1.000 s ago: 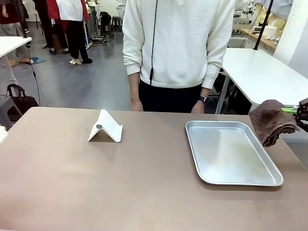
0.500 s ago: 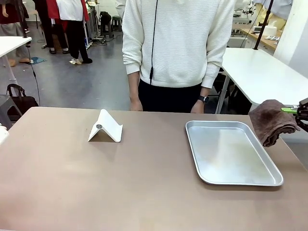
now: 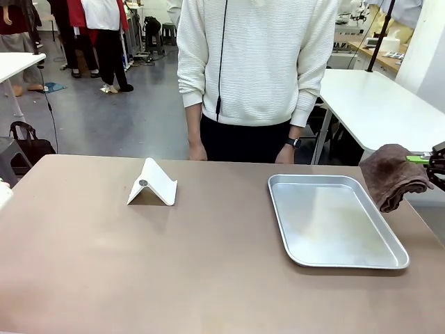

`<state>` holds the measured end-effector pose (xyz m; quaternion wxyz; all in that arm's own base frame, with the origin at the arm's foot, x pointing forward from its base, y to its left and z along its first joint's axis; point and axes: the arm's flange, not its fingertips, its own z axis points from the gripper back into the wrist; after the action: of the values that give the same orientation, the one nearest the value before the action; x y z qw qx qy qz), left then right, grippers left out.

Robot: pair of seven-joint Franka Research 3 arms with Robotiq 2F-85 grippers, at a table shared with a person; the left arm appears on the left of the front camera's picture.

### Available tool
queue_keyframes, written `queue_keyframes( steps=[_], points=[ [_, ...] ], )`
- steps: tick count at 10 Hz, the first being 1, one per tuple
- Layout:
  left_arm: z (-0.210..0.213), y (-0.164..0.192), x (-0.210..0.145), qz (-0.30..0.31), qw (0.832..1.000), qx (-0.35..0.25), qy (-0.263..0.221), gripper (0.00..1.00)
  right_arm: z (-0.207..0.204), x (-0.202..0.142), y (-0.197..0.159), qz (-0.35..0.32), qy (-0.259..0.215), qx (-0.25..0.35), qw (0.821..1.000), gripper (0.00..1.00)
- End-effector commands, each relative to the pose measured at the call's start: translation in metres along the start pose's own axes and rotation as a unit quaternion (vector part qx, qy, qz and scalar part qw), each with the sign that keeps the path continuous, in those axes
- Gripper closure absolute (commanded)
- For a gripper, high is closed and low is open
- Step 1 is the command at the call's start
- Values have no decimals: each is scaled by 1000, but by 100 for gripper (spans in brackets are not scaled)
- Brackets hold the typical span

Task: Clean the surface of the table.
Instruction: Return the Lint Roller and towel to their original positions.

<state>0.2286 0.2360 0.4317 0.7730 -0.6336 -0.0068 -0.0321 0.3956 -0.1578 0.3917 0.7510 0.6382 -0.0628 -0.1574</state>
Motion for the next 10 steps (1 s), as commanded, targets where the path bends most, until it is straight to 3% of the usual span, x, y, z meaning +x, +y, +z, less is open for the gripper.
queue_keyframes(
  steps=[1,3,4,7,8,9,10],
  points=[
    [-3,-2,-4,0,1000,-6,3,78,1,0,4,4,2,3,1000,92],
    [0,0,0,0,1000,0,0,78,0,0,0,0,0,0,1000,92],
    [-19,-15,11,-6,999,-23,26,78,-27,-4,19,11,-2,-18,1000,92],
    [-78,-67,39,-12,997,-16,73,78,-119,-21,62,52,58,-102,992,92],
    [-102,-83,46,-15,997,-1,76,78,-147,-21,72,56,73,-95,991,92],
    [-134,-99,55,-19,994,-3,108,78,-183,-24,82,53,72,-89,992,92],
    [-163,-109,70,-28,996,27,86,78,-218,-27,88,58,63,-86,993,92]
  ],
)
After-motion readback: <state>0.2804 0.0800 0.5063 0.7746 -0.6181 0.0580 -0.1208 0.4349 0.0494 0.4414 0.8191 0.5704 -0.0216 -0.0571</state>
